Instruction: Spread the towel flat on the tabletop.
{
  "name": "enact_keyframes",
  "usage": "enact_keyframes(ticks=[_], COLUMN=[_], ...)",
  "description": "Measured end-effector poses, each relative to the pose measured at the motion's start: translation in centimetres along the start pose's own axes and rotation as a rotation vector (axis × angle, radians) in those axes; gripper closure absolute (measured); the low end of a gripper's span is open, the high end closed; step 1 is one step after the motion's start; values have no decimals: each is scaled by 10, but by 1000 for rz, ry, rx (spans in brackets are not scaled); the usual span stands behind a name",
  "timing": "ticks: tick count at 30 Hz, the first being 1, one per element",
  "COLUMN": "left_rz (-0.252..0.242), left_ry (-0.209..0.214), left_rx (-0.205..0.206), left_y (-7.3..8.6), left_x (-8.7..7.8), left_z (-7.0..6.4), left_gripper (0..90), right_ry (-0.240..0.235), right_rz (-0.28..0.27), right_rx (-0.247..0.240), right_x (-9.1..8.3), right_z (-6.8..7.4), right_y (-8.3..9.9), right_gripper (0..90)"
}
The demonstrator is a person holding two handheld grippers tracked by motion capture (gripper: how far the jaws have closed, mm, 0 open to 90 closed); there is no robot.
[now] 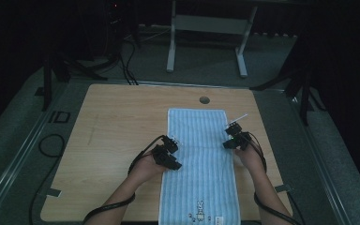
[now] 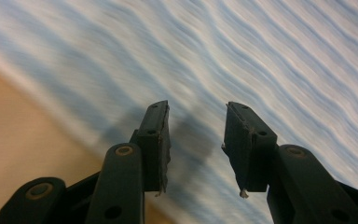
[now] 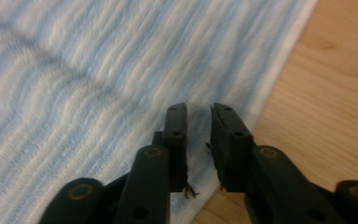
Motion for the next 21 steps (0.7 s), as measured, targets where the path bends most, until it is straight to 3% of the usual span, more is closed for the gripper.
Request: enact_keyframes(ticks=[2, 7, 11, 14, 21], left_rz=[-18, -44, -74, -90, -68], left_ry=[-50, -125, -171, -175, -184], left_rx=[-30, -123, -200, -243, -251], left_y=[-6, -16, -21, -22, -25], left_x=[-8, -13, -10, -6, 8], left_z=[10, 37, 55, 65, 68], left_gripper=[528, 494, 494, 494, 496], right_ry=[17, 30, 27, 23, 33], right_rz=[-5, 4, 6, 19, 37], right_rx=[7, 46, 82, 108, 122], right_x=[-4, -9, -7, -2, 10], right_z=[-3, -16, -22, -25, -26], right_y=[-2, -8, -11, -13, -16], right_gripper=[721, 645, 615, 596, 572])
Point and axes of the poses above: each handheld gripper's, and its own axes: x roughly forward along the jaws, y roughly out of its underside, z roughly to its left, the point moved 1 cm from there along x, roughly forward along the jaws, and after that the axes turned 2 degrees about -z, right-handed, at the moved point
